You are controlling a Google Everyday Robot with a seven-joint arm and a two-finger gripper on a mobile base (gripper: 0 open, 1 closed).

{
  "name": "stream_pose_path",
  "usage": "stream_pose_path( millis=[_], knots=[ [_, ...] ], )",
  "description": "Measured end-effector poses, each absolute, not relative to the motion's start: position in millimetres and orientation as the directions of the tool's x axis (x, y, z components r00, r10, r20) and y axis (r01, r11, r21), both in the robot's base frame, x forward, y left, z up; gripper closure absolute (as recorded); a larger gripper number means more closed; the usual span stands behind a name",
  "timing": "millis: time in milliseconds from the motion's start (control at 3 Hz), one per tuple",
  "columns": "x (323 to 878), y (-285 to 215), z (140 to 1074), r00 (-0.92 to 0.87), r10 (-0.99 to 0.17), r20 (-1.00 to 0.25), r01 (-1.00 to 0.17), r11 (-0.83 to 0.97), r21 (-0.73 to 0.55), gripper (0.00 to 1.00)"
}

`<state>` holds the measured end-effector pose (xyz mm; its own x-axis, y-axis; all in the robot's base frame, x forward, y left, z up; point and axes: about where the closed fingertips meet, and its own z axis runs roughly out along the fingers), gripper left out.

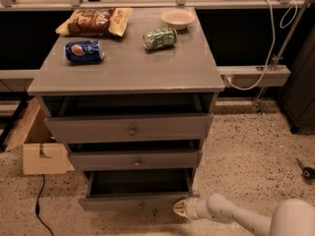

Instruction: Close bottom drawer

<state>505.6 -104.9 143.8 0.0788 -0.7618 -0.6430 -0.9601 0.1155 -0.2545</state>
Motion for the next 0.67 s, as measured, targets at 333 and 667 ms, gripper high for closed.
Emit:
stream_pose_path(
  millis=[333,667],
  knots=[
    [530.0,-101.5,143.3,0.077,-0.754,-0.652,-0.953,0.136,-0.269,1.0],
    [559.9,-102.0,145.7,0.053,-0.748,-0.662,-0.941,0.184,-0.283,1.0]
  ],
)
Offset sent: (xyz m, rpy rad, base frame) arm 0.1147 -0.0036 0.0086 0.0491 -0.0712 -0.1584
